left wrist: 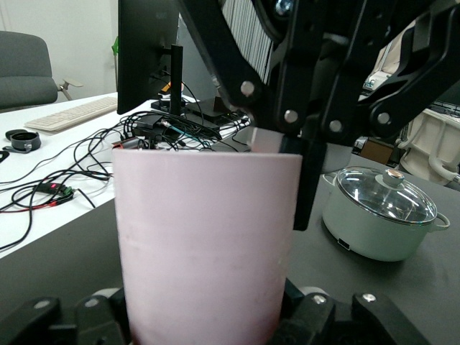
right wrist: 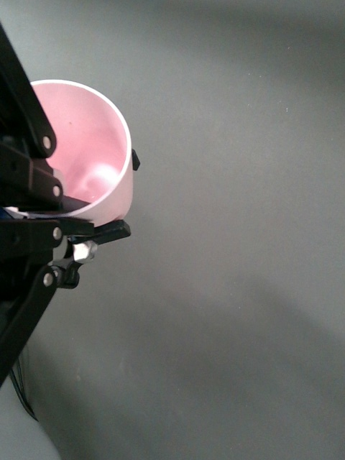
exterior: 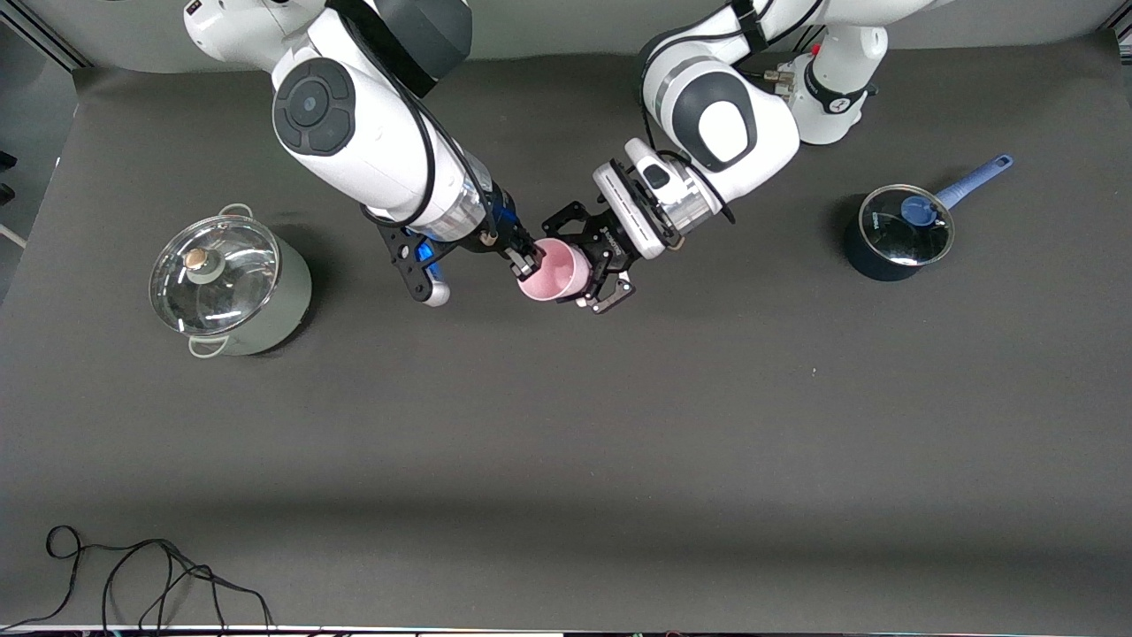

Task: Transfer pink cup from left to right arm
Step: 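Grasp the cup with the right gripper while the left gripper opens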

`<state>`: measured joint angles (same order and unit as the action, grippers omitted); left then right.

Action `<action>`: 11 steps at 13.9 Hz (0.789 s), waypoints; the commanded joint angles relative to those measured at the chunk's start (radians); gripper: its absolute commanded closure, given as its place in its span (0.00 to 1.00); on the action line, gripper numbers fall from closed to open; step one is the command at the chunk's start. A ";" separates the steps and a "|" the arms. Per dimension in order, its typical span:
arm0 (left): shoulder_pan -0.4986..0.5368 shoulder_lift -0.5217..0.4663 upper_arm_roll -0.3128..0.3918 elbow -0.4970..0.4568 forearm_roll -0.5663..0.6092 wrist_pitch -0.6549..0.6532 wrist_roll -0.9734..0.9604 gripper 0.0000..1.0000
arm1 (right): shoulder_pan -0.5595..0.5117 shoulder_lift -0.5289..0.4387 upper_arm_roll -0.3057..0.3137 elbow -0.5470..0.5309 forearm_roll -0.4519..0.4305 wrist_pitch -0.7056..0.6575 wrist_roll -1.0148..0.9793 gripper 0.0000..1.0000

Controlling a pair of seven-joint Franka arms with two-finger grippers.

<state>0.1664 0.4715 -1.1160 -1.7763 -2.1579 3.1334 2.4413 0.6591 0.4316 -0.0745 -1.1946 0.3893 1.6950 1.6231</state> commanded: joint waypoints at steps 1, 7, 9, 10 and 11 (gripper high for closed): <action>-0.002 -0.011 0.007 0.005 -0.023 0.011 -0.011 0.49 | -0.019 -0.023 -0.007 0.009 0.006 -0.014 -0.002 1.00; -0.001 -0.004 0.007 0.005 -0.023 0.011 -0.011 0.01 | -0.064 -0.030 -0.010 0.093 -0.003 -0.168 -0.107 1.00; -0.001 0.012 0.014 0.002 -0.023 0.016 -0.011 0.01 | -0.113 -0.040 -0.008 0.105 -0.009 -0.222 -0.216 1.00; -0.002 0.022 0.037 -0.002 -0.023 0.017 -0.033 0.01 | -0.134 -0.059 -0.008 0.102 -0.013 -0.244 -0.315 1.00; -0.001 0.030 0.045 -0.014 -0.022 0.019 -0.069 0.01 | -0.166 -0.082 -0.008 0.093 -0.013 -0.270 -0.432 1.00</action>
<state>0.1675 0.4841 -1.0920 -1.7803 -2.1648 3.1437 2.4099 0.5413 0.3874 -0.0838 -1.1031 0.3846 1.4805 1.3632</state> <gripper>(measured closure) 0.004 0.952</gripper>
